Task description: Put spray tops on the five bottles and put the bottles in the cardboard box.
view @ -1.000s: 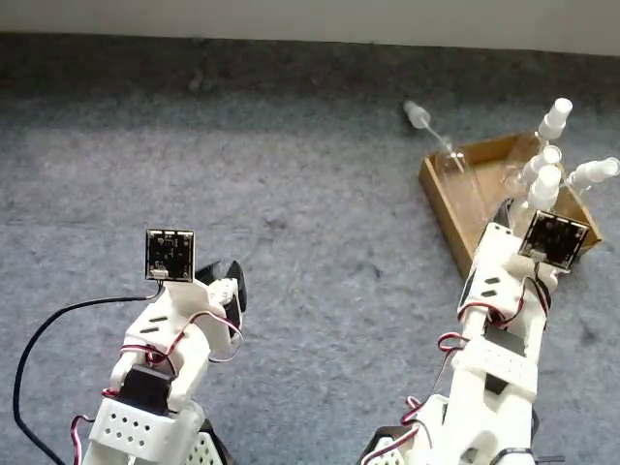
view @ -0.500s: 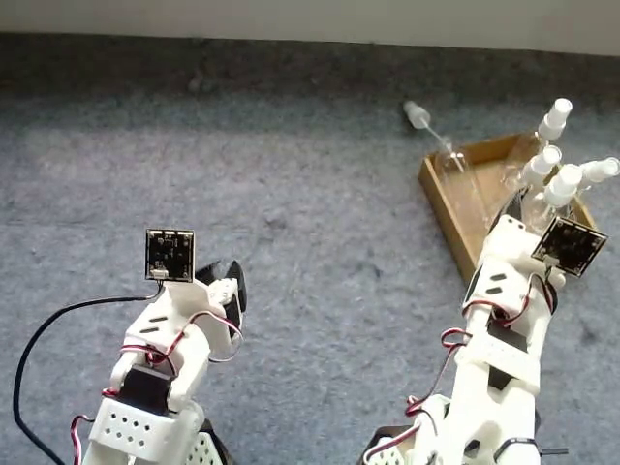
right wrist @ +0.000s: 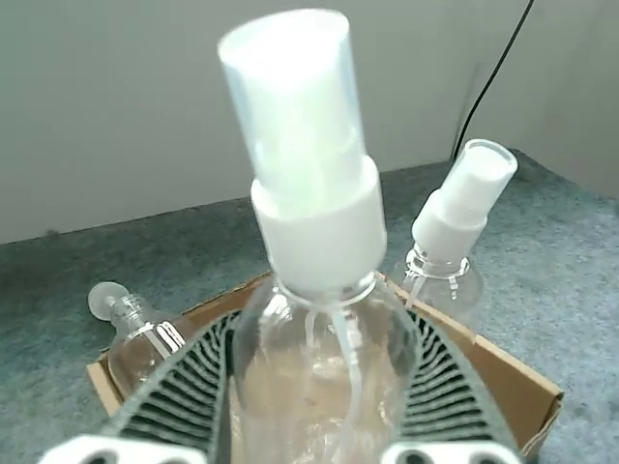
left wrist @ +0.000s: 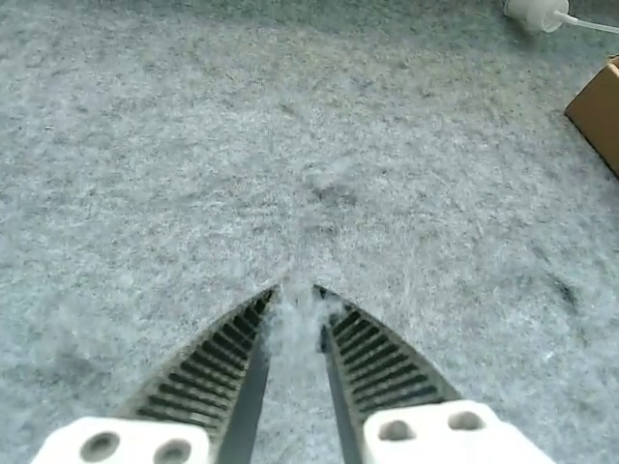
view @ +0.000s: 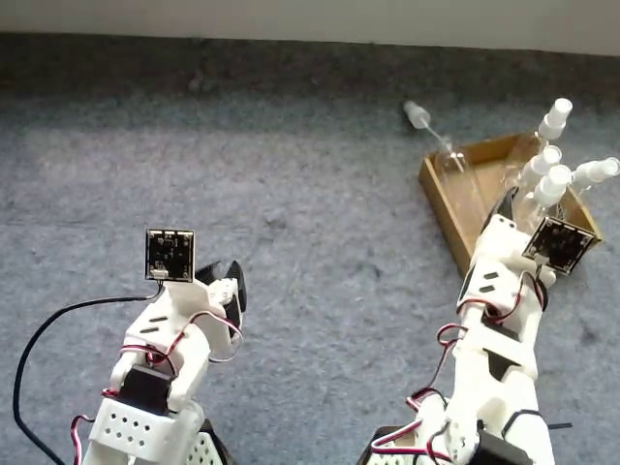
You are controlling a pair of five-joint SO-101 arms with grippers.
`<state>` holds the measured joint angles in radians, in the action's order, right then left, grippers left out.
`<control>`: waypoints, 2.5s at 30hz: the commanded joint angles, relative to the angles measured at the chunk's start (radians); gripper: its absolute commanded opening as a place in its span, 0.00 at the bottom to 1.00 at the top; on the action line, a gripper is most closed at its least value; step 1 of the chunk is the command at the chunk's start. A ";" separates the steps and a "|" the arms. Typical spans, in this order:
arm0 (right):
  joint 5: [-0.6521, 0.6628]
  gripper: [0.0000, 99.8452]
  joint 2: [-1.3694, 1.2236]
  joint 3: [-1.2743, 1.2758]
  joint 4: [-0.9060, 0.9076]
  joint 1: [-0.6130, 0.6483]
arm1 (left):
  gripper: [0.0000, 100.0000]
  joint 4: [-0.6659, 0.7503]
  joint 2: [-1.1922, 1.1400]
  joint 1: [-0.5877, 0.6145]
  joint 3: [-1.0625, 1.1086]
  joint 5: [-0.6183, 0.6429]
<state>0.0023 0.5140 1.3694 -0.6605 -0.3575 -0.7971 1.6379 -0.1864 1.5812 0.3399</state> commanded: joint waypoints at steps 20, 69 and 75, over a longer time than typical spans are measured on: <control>0.057 0.09 -0.289 -0.016 -0.255 0.012 | 0.01 0.028 0.013 0.013 0.021 -0.008; 0.210 0.25 -0.278 -0.010 -0.116 0.073 | 0.01 0.028 0.013 0.013 0.022 -0.008; 0.212 0.31 -0.278 -0.012 -0.116 0.048 | 0.01 0.028 0.013 0.013 0.024 -0.008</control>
<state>0.2217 0.2163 1.3679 -0.7787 -0.2931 -0.7894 1.6379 -0.1864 1.6103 0.3399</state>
